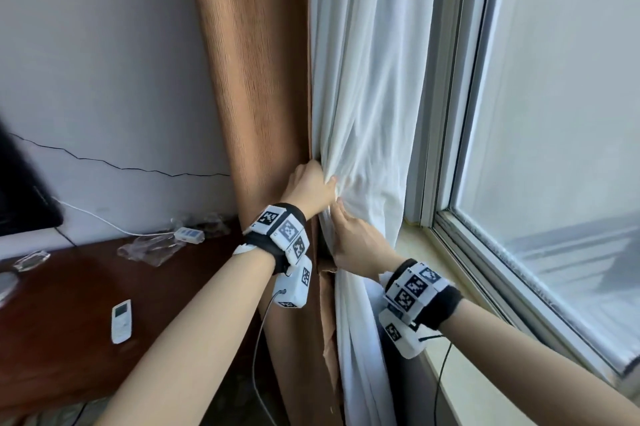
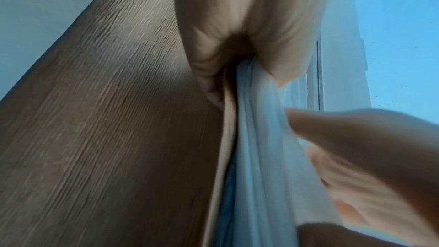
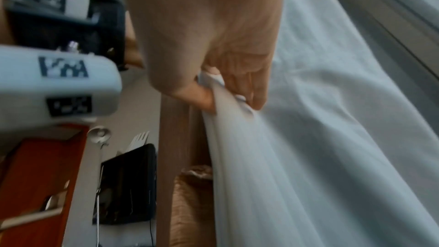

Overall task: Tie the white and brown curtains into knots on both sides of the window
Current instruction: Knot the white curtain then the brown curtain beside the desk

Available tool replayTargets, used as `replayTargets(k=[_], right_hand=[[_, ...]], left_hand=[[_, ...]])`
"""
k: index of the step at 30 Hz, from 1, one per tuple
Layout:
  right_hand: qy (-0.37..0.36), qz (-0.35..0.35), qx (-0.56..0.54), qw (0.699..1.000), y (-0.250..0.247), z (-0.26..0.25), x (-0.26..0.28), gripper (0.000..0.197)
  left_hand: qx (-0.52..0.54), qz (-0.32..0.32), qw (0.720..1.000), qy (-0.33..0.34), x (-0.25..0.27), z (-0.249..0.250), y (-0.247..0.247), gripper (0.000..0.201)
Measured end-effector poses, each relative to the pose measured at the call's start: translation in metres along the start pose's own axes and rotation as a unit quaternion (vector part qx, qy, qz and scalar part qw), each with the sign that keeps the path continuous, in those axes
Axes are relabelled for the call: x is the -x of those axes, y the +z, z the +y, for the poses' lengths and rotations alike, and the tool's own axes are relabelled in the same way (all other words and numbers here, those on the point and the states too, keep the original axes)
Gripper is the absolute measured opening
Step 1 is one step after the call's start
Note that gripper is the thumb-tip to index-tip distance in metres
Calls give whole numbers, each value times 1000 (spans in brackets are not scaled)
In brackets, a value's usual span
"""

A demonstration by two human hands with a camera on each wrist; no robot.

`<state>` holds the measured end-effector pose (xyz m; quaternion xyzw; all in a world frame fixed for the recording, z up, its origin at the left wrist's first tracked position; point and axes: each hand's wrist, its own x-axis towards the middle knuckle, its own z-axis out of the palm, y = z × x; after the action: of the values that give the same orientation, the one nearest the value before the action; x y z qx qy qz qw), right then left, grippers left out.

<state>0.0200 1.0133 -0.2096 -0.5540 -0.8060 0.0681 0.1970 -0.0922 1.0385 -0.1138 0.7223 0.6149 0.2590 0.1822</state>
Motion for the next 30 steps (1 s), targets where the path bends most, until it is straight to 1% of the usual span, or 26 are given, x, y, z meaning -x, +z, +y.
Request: replayTargets(k=[2,4,6,7,8,9,10,11,12,14,15,16,17,18,19,20,21,22,23,25,30], right_hand=[[-4,-18,-124,992,-8,11,3,90],[24,-6,-242,970,-22,23,5,64],[85,49,-304,947,-39,36,3,38],[115,90,-318,937,-48,46,-2,31],[144,132,-329,924,-56,58,-8,29],[171,168,-339,910,-65,70,-15,30],[195,194,-351,895,-73,82,-22,36],[216,202,-358,886,-79,93,-27,45],[230,191,-364,882,-86,101,-32,58],[247,146,-392,874,-93,112,-41,86],[249,123,-413,867,-95,113,-45,97],[250,104,-435,859,-95,114,-49,105],[252,90,-449,852,-94,115,-53,107],[251,82,-460,848,-92,113,-56,101],[248,81,-465,846,-90,110,-59,88],[241,87,-471,844,-87,107,-62,70],[232,100,-478,841,-84,103,-64,51],[219,119,-482,840,-81,98,-65,39],[211,144,-473,843,-78,95,-67,34],[203,194,-423,862,-72,98,-70,30],[203,265,-291,897,-67,103,-59,32]], left_hand=[[-21,-4,1000,5,-2,1,-1,44],[-32,-5,999,12,-4,0,-2,43],[-40,-6,999,20,-6,-2,-1,42],[-39,-3,999,26,-7,-2,0,41],[-39,-1,999,29,-7,-3,1,41],[-38,2,999,34,-8,-3,1,40],[-35,6,999,39,-8,-4,1,40],[-28,10,999,42,-9,-5,2,40],[-20,13,999,43,-10,-5,2,39],[-13,15,999,47,-10,-5,4,39],[-11,16,999,48,-9,-4,5,38],[-10,17,999,48,-10,-4,7,38],[-8,18,999,48,-10,-3,8,37],[-5,19,999,50,-10,-2,8,37],[-2,20,998,52,-11,-2,9,37],[1,20,998,53,-12,-1,10,37],[2,19,998,52,-12,0,11,37],[2,19,999,51,-12,1,11,38],[1,18,999,51,-13,1,12,38],[0,18,999,50,-14,1,13,38],[0,20,999,42,-17,1,14,38]])
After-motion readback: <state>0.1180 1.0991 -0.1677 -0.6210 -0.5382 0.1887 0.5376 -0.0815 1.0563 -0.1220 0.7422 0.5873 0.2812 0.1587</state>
